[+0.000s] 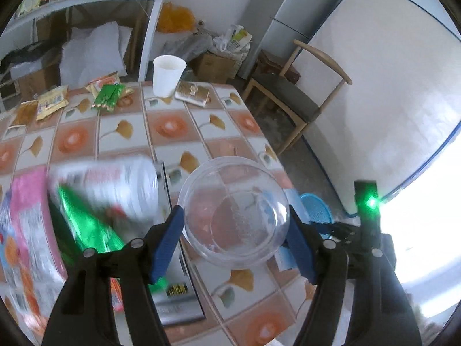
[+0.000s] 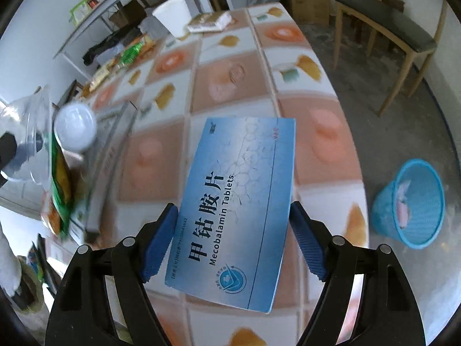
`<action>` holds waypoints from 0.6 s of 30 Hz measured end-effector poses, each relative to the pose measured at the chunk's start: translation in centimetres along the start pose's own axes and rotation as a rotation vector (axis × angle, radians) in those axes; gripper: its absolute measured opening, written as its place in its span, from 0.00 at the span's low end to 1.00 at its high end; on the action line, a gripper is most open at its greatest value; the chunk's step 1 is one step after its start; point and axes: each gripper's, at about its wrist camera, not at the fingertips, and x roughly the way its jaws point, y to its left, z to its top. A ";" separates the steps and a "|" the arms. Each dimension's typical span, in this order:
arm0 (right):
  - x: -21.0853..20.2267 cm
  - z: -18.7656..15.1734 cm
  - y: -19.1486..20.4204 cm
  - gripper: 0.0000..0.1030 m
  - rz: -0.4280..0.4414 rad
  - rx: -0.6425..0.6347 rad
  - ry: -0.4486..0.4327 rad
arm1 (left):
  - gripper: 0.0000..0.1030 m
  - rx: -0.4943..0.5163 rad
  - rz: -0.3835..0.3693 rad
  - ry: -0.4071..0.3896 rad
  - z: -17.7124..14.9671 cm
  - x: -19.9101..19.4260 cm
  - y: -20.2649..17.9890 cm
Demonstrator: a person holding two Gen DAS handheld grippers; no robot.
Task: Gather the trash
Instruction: 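Lift lid and box and turn both tools toward the blue wastebasket, then carry lid and tablet box over the blue wastebasket and open both grippers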
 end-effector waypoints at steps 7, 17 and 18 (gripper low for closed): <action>-0.5 -0.9 -1.7 0.73 0.072 0.068 0.012 | 0.66 0.101 0.111 0.005 -5.9 0.8 -2.4; 0.3 -0.3 -0.5 0.74 0.006 0.031 0.010 | 0.66 0.191 0.193 0.021 -9.1 3.1 -4.3; 0.2 -0.5 -0.6 0.74 0.002 0.028 0.011 | 0.66 0.202 0.201 0.019 -9.3 3.2 -4.5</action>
